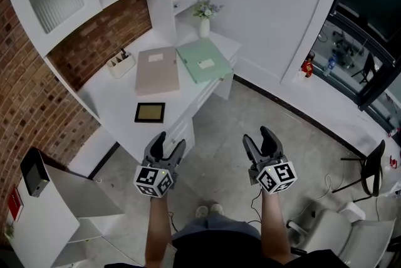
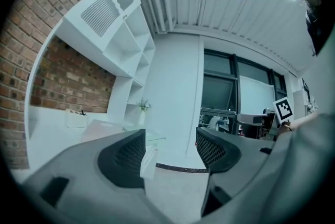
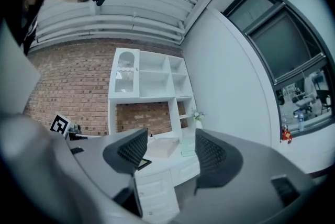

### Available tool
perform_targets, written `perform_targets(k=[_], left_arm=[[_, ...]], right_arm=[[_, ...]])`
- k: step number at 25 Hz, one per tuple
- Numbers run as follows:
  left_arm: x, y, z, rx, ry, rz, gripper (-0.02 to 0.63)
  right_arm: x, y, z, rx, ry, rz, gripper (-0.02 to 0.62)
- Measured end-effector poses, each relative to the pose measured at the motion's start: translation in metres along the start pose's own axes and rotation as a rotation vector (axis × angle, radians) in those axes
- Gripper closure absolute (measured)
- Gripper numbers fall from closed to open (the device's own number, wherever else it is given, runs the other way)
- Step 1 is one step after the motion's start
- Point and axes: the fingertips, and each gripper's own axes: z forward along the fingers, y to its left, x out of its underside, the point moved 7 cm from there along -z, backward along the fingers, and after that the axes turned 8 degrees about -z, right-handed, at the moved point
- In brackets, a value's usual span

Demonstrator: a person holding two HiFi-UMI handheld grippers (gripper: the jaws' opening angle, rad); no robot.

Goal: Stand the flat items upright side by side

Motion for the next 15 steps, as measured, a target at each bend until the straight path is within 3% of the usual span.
perform_targets(k=[5, 15], left_arm=[[-0.013, 0.006, 0.003, 0.023, -0.033, 0.031, 0.306], [-0.047, 0.016, 0.033, 0.044, -0.081, 0.058, 0.3]], right_arm=[[-0.014, 0.005, 0.001, -0.001, -0.045, -0.029, 0.302], [-0.048, -0.005, 0.024, 0.011, -0.102, -0.088, 0.299]])
